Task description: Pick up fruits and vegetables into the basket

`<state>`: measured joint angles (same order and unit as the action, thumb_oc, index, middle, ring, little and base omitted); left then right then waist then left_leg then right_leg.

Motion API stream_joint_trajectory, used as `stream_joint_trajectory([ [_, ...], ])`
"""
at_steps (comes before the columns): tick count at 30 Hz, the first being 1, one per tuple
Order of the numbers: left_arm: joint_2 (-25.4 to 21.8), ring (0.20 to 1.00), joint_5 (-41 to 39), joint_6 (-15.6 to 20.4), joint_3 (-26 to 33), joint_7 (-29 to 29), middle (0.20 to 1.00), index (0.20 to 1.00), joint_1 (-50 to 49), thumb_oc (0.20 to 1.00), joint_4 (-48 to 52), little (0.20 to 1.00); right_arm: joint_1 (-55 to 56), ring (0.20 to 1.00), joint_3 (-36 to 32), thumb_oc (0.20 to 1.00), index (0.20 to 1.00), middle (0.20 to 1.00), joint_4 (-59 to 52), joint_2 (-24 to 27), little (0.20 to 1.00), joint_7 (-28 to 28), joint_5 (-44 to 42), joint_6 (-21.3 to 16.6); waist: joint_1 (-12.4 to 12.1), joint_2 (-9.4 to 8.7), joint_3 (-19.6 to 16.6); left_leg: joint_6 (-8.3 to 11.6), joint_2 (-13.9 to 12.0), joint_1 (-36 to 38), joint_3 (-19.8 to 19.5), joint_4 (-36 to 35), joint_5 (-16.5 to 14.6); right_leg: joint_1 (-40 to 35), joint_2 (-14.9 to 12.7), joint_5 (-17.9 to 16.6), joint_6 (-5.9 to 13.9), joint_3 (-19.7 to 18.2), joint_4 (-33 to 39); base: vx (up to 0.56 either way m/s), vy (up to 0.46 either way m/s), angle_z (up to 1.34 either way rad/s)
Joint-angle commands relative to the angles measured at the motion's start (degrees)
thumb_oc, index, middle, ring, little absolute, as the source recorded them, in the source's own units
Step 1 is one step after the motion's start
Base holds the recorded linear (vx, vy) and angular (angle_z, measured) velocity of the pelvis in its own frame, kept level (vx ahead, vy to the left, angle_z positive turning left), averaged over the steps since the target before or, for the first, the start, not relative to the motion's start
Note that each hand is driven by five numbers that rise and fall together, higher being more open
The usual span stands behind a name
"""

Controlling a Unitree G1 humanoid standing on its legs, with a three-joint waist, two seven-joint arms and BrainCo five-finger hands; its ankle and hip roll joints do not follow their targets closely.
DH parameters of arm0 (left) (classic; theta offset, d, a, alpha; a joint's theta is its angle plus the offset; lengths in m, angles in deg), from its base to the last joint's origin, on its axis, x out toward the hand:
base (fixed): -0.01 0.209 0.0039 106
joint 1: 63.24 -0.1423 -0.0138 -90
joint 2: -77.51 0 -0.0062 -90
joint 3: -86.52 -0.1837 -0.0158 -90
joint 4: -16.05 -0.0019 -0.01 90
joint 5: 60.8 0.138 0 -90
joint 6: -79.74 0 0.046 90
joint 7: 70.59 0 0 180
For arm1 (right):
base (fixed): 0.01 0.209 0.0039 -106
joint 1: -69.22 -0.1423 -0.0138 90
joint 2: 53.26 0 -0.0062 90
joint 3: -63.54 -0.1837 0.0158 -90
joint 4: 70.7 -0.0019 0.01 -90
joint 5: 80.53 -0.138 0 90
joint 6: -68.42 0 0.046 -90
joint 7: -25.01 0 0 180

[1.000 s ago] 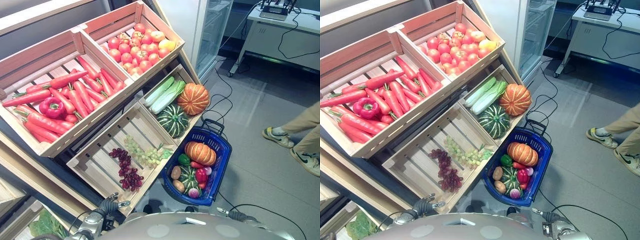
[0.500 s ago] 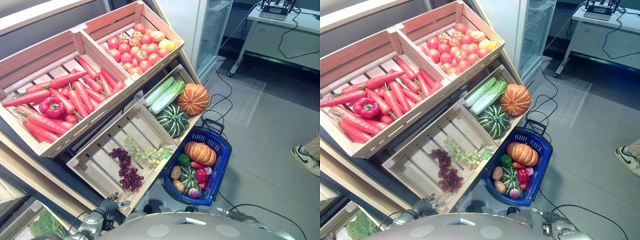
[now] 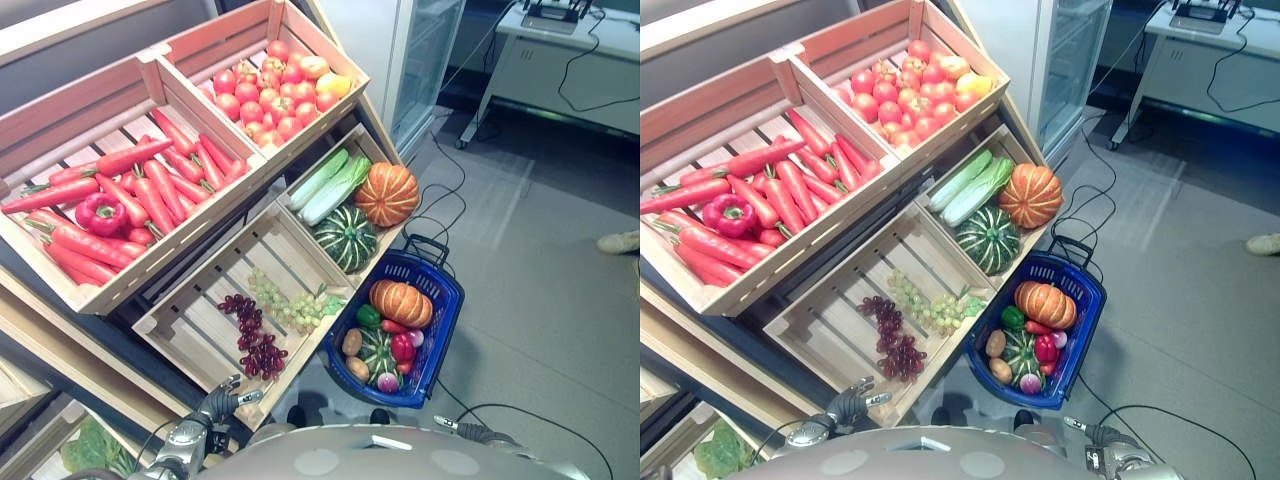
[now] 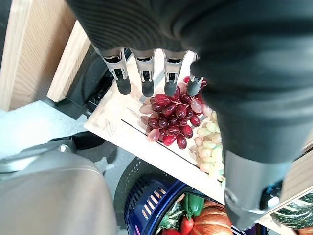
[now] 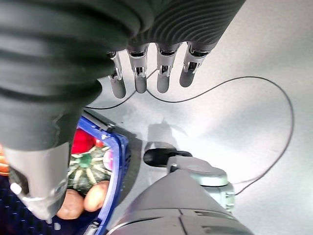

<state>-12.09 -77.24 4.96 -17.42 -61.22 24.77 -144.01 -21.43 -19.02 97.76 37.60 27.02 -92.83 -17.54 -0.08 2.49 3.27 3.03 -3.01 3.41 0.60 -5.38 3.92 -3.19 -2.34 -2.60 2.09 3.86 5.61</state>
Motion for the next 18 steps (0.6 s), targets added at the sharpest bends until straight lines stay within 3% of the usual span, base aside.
stream_joint_trajectory([
  [1,0.46,1.0,-5.0,3.44,-0.58,1.32,1.0,1.0,5.7,1.0,2.1,1.0,-4.55,1.0,-0.38,1.0,1.0,1.0,2.76,0.21,1.0,0.83,-1.43,-0.05,-1.34,-1.36,4.41,0.3,0.76,-1.26,-0.17,0.38,-4.61,1.5,-3.11,0.25,5.3,1.0,-0.61,-0.11,-0.012,-0.01],
  [9,1.02,1.0,-13.98,5.11,-2.44,1.5,1.0,1.0,11.92,1.0,10.03,1.0,-10.3,1.0,1.48,1.0,1.0,1.0,0.8,0.91,1.0,2.01,-5.1,0.05,-0.92,-0.36,11.21,0.11,0.95,-8.21,-1.14,0.38,-2.28,8.6,-2.49,-1.65,4.55,0.59,-0.61,-0.19,-0.012,0.0],
  [18,-1.15,1.0,-13.85,9.0,-5.46,-4.44,1.0,1.0,17.2,1.0,20.5,1.0,-13.31,1.0,2.66,1.0,1.0,1.0,-1.17,2.25,1.0,2.28,-6.7,0.36,-0.95,-0.08,15.22,0.07,1.08,-12.51,-2.01,0.38,-0.84,12.15,-2.05,-2.38,4.01,1.33,-0.87,-0.07,-0.02,-0.03],
])
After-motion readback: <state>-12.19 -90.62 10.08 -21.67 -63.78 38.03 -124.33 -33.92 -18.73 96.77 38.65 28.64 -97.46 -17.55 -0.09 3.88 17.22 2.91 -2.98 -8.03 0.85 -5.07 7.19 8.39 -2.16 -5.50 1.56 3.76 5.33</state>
